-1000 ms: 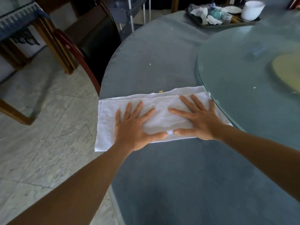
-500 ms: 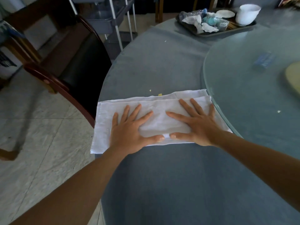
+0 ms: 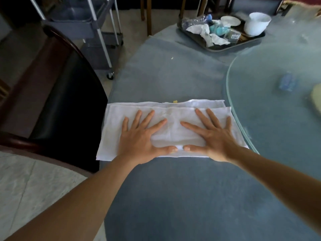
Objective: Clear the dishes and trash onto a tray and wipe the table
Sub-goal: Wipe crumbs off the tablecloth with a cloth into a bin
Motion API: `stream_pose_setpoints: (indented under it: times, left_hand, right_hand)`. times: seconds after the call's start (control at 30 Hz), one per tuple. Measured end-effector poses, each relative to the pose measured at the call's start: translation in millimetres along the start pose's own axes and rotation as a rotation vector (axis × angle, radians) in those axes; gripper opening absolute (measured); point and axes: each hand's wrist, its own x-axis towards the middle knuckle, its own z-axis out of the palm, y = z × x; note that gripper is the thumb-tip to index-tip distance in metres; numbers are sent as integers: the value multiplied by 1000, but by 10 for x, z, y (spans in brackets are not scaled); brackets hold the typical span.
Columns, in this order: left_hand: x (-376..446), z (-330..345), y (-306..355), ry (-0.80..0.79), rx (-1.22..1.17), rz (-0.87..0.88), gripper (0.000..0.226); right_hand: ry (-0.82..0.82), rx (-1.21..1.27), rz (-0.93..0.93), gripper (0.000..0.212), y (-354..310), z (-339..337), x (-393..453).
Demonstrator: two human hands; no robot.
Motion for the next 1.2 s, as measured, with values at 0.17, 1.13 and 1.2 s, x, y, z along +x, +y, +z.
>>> stream_pose_setpoints:
  times: [0.17, 1.13, 1.2]
  left_hand:
    - [435, -37, -124, -14, 1, 43, 106]
    - [3644, -214, -736, -139, 34, 397, 105]
    - [3667, -207, -750, -119, 16, 410, 107]
  right_hand:
    - [29, 12, 48, 83, 55, -32, 297]
    - [45, 33, 365, 81, 591, -351, 2519]
    - [37, 14, 360, 80, 593, -366, 2536]
